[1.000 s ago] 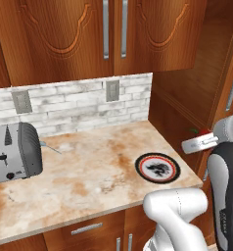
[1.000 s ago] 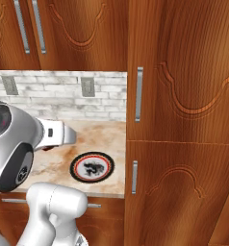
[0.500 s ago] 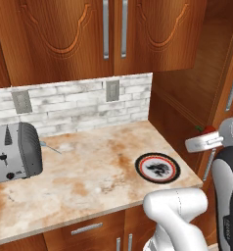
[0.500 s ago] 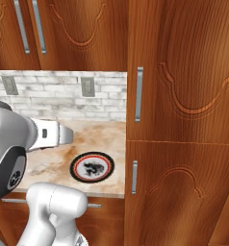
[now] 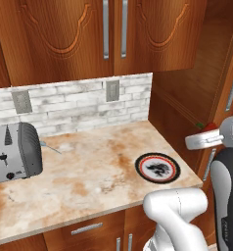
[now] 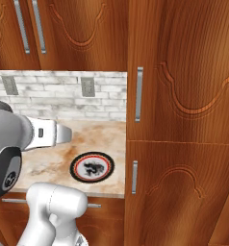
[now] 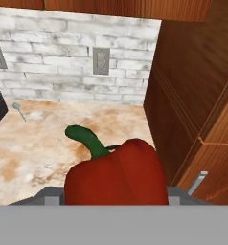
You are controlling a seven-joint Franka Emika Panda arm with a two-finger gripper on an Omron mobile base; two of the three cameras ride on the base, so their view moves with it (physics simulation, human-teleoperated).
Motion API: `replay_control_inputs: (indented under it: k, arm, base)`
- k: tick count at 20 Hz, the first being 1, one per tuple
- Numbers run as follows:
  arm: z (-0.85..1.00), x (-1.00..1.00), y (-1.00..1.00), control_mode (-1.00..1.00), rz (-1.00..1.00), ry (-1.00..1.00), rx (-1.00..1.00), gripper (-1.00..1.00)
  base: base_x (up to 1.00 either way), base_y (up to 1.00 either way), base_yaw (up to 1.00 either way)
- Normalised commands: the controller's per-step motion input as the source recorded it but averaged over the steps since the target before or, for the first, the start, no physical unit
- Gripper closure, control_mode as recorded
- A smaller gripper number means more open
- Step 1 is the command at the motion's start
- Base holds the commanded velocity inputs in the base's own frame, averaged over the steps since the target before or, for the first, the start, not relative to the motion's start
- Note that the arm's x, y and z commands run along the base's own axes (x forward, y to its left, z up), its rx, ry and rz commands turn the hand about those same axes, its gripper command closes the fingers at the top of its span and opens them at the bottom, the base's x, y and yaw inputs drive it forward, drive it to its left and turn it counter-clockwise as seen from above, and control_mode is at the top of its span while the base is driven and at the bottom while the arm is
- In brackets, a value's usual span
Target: Pick the bell pepper from the counter and place it in the microwave. Then turn on the microwave.
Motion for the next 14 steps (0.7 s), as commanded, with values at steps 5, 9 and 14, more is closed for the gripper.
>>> replay_control_inputs:
  k: [5,9,14]
  arm:
    - [0.00,0.00,0.00,1.00,-0.01,-0.01,0.00,1.00]
    - [0.00,0.00,0.00,1.00,0.00,0.00,0.00,1.00]
    - [0.00,0.00,0.00,1.00,0.00,0.00,0.00,1.00]
  base:
    - [-0.03,0.00,-0.01]
    - [-0.13,0.00,0.00]
    - [-0.31,-0.03,0.00]
